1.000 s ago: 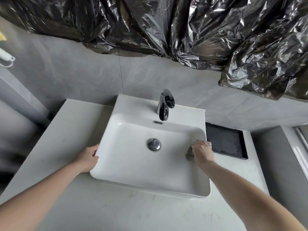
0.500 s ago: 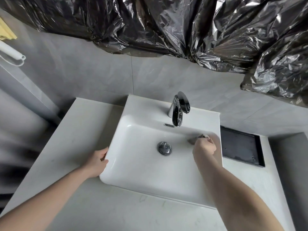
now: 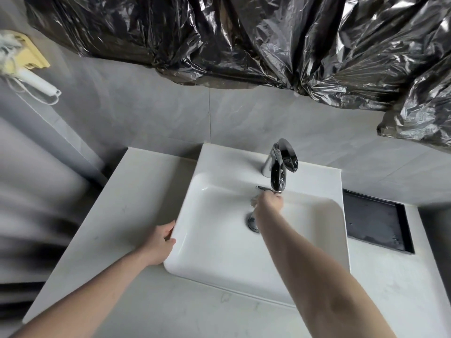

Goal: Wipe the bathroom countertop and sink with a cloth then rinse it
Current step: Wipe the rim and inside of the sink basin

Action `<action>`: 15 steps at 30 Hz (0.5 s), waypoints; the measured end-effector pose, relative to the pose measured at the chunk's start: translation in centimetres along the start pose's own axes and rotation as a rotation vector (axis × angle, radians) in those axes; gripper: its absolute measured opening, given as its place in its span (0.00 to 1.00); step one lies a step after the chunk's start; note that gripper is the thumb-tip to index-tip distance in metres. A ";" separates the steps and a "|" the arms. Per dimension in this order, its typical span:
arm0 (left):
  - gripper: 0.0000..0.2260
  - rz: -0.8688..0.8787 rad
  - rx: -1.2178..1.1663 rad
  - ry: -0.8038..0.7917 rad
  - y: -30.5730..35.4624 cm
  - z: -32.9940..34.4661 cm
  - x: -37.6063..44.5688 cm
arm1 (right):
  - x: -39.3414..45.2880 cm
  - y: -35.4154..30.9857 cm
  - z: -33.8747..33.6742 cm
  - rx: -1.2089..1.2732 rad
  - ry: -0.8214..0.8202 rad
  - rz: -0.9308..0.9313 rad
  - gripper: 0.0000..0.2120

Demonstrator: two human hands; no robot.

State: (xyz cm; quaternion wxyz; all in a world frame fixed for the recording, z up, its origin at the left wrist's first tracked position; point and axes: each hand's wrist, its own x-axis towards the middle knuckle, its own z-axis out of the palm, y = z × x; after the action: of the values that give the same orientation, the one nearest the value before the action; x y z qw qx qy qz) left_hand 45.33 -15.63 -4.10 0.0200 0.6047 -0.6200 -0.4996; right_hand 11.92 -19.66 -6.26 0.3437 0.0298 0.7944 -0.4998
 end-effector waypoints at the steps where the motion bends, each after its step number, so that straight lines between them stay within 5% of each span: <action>1: 0.30 -0.002 -0.003 -0.005 0.0 -0.1 0.0 | 0.3 1.1 1.4 -0.067 -0.058 -0.044 0.01; 4: 0.31 0.004 -0.008 -0.021 0.6 0.0 -0.5 | -4.6 2.6 4.0 -0.443 -0.251 -0.260 0.06; 6: 0.30 0.010 -0.019 -0.009 0.7 0.0 -0.5 | -7.3 4.4 4.4 -0.696 -0.381 -0.567 0.14; 9: 0.29 0.025 -0.048 -0.024 -0.1 0.2 0.0 | -10.3 7.9 5.3 -0.855 -0.624 -0.875 0.22; 15: 0.29 -0.018 -0.065 -0.016 0.6 0.4 0.0 | -9.1 6.9 3.4 -0.877 -0.710 -0.975 0.15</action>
State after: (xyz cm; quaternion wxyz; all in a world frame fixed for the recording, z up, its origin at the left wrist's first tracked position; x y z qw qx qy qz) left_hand 44.61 -15.50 -3.92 0.0305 0.6052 -0.5981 -0.5245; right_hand 23.28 -16.31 -7.29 0.2993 -0.6292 0.6851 -0.2125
